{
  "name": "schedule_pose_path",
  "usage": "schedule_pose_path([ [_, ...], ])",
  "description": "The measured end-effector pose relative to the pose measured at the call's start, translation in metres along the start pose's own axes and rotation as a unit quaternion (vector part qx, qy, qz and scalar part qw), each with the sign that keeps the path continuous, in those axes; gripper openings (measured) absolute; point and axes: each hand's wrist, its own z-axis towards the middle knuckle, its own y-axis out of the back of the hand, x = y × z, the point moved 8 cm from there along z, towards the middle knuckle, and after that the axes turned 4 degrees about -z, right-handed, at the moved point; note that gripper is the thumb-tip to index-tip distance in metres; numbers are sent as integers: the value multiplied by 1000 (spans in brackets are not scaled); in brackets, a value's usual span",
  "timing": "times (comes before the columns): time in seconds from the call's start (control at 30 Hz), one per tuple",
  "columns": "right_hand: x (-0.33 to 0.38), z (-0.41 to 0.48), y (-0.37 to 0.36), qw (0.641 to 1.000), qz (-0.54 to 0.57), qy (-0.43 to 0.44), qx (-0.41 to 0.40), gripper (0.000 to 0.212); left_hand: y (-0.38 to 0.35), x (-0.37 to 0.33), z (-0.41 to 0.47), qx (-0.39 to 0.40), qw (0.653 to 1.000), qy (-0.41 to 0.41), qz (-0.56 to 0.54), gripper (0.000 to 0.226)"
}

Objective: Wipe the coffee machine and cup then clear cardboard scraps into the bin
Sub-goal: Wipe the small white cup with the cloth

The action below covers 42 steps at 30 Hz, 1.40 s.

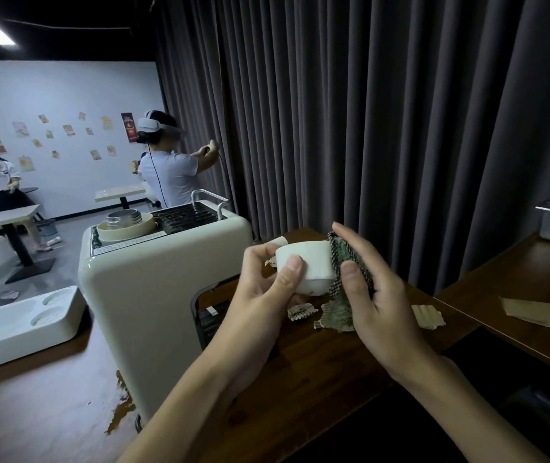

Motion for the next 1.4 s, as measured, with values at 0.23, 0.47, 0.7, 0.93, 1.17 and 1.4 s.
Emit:
schedule_pose_path([
  [0.23, -2, -3, 1, 996, -83, 18, 8, 45, 3, -15, 7, 2, 981, -62, 186, 32],
  [0.47, 8, 1, -2, 989, -123, 78, 11, 44, 0, -19, 9, 24, 974, -85, 211, 39],
  [0.7, -1, 8, -2, 999, -26, 32, 2, 43, 4, -17, 7, 36, 991, -79, 104, 28],
  [0.93, -12, 15, -3, 999, 30, -15, -15, 39, 11, -3, 9, 24, 995, -26, 89, 37],
  [1.17, -14, 13, -6, 1000, -19, -4, -6, 39, 12, -16, 14, 23, 972, -58, 228, 39],
  [1.4, -12, 14, -9, 1000, 8, 8, -6, 39, 12, -15, 11, 21, 987, -76, 140, 38],
])
